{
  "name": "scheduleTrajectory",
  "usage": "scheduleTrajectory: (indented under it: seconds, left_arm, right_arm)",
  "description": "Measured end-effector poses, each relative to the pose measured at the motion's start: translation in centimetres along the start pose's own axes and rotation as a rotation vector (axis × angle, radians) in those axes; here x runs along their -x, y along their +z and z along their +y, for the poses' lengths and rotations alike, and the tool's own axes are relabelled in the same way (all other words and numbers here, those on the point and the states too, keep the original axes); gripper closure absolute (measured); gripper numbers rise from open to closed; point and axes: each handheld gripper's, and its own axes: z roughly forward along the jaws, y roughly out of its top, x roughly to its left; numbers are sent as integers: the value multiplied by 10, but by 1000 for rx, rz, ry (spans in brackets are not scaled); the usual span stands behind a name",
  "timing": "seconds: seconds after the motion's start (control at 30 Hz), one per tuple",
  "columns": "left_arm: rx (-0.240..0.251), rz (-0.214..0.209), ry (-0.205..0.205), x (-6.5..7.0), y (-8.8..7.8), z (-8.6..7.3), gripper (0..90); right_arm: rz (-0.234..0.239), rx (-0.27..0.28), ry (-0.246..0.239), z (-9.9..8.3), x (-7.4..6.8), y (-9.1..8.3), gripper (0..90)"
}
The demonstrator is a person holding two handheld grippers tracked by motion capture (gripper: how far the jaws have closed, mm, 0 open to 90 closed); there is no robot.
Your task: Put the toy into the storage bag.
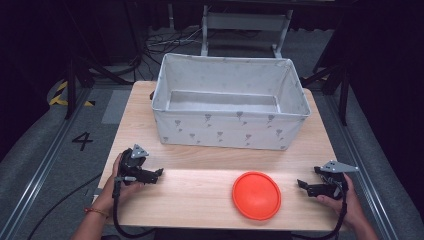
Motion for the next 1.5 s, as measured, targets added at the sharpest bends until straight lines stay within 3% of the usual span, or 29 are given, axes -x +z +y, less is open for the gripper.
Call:
scheduleTrajectory:
  seconds: [0.07,0.17,0.27,0.5,0.53,0.57,0.73,1.03,1.2,1.33,1.5]
  left_arm:
    - [0,-12,21,-1,-1,-1,4]
    - [-1,-69,89,-3,-5,-5,4]
    - [2,-83,104,-5,-7,-8,4]
    - [-1,-80,98,-8,-9,-10,4]
    - [0,-82,96,-8,-10,-11,5]
    - [0,-82,97,-9,-10,-11,5]
    - [-2,-77,104,-10,-10,-11,3]
    - [2,-80,95,-9,-10,-12,3]
    - [2,-80,96,-9,-10,-12,3]
    - [-2,-79,92,-10,-11,-12,3]
    - [-2,-79,92,-10,-11,-12,3]
  right_arm:
    - [6,-1,-5,0,1,0,102]
    - [14,-1,-3,0,1,-1,108]
    - [15,-2,-5,-1,2,-1,110]
    - [15,-16,2,0,4,-4,164]
    - [28,-21,-2,1,3,-6,215]
    - [35,-15,-6,1,2,-8,255]
    - [74,25,-11,7,-4,-16,265]
    - [168,72,-69,32,-40,-27,248]
    - [226,55,-104,38,-56,-24,248]
    - [247,5,-138,41,-69,-15,248]
    - [286,-19,-167,46,-81,-5,233]
